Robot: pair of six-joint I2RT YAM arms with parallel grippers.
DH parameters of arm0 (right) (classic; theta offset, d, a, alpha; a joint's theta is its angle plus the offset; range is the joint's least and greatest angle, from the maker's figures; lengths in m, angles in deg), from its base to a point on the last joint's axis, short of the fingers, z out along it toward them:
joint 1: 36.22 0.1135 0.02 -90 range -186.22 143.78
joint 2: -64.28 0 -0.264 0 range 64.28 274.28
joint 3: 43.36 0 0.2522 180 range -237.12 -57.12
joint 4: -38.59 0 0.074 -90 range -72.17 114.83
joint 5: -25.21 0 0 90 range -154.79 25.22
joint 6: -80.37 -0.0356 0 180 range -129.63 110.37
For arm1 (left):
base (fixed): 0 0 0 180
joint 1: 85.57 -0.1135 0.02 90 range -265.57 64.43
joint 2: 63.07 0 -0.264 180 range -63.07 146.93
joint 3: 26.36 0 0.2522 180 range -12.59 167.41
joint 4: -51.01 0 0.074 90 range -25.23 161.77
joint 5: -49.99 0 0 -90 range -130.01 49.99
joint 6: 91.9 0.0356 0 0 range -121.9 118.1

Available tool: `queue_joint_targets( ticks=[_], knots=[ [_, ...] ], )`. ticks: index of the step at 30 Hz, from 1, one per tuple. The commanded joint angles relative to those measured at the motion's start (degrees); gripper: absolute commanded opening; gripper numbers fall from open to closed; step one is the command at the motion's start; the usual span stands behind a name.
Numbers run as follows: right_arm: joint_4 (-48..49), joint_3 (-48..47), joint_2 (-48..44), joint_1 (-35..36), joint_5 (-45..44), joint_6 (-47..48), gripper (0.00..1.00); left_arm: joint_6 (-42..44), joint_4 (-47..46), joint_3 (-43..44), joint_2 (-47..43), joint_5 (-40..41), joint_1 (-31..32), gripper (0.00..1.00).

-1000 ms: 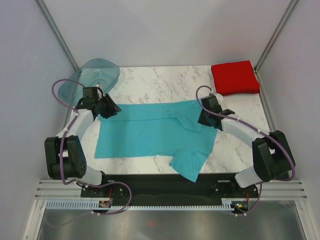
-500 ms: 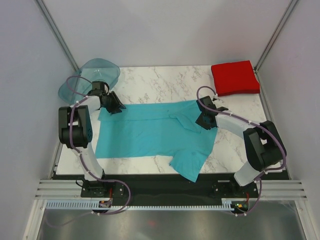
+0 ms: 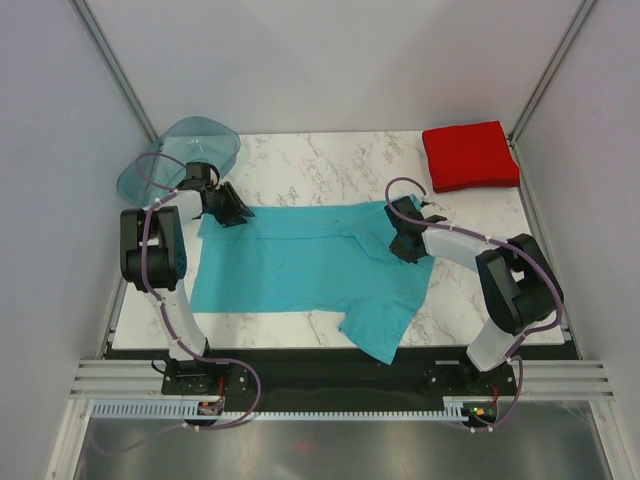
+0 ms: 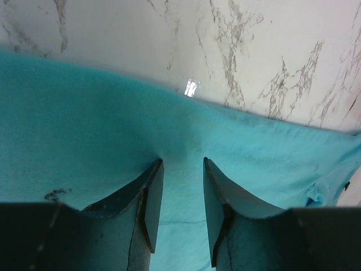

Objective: Fold and stack the t-shirts
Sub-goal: Fold the tshirt

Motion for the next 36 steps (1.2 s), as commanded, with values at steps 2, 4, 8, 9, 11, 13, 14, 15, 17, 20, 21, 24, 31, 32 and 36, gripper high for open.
queue_joint_targets(
  ticks=[2,4,8,9,11,13,14,15,17,20,21,24,31,32,36],
  knots=[
    [-0.99,-1.44,0.31,0.23,-3.58,-0.93,0.12,-0.59,0.16,-0.06,2.92,1.81,0.19,0.42],
    [-1.69,-1.62,-0.13,0.23,-3.68,-1.11,0.0,-0.59,0.16,-0.68,2.66,2.07,0.19,0.42],
    [-4.86,-2.85,-1.8,0.41,-4.9,-1.98,0.0,-0.85,0.16,-1.56,1.96,2.95,0.19,0.42],
    [-5.47,-2.85,-2.15,0.41,-5.25,-2.25,0.0,-0.94,0.16,-1.82,1.87,3.21,0.28,0.42],
    [-6.09,-2.76,-2.95,0.41,-5.78,-3.38,0.0,-1.03,0.16,-2.0,1.6,3.48,0.19,0.42],
    [-6.97,-2.76,-3.56,0.5,-6.66,-4.27,0.0,-0.94,0.16,-2.17,1.6,3.92,0.1,0.43],
    [-7.15,-2.76,-3.82,0.41,-7.01,-5.23,0.0,-0.77,0.16,-2.26,1.6,4.09,0.19,0.43],
    [-8.19,-2.76,-5.13,0.58,-7.71,-7.33,0.0,-0.24,0.25,-2.35,1.86,4.62,0.28,0.42],
    [-8.12,-2.41,-5.41,0.67,-7.63,-8.3,0.0,-0.15,0.17,-2.52,1.61,4.71,0.19,0.41],
    [-8.9,-2.41,-5.85,1.46,-7.72,-9.19,0.0,-0.06,0.16,-2.7,1.51,5.15,0.19,0.41],
    [-9.17,-2.32,-6.28,1.55,-7.89,-10.41,0.0,0.03,0.16,-2.7,1.43,5.15,0.19,0.41],
    [-9.43,-0.31,-7.6,2.6,-9.03,-13.83,0.0,-0.15,0.16,-2.7,1.51,5.15,0.28,0.41],
    [-9.34,3.39,-9.72,6.38,-12.29,-21.48,0.0,-0.15,0.25,-2.61,1.6,5.24,0.28,0.41],
    [-9.34,3.48,-9.63,6.65,-12.55,-22.11,0.0,-0.06,0.25,-2.61,1.6,5.15,0.28,0.41],
    [-9.26,4.18,-9.37,7.44,-13.78,-25.36,0.0,-0.15,0.16,-2.53,1.6,5.06,0.28,0.41]
  ],
)
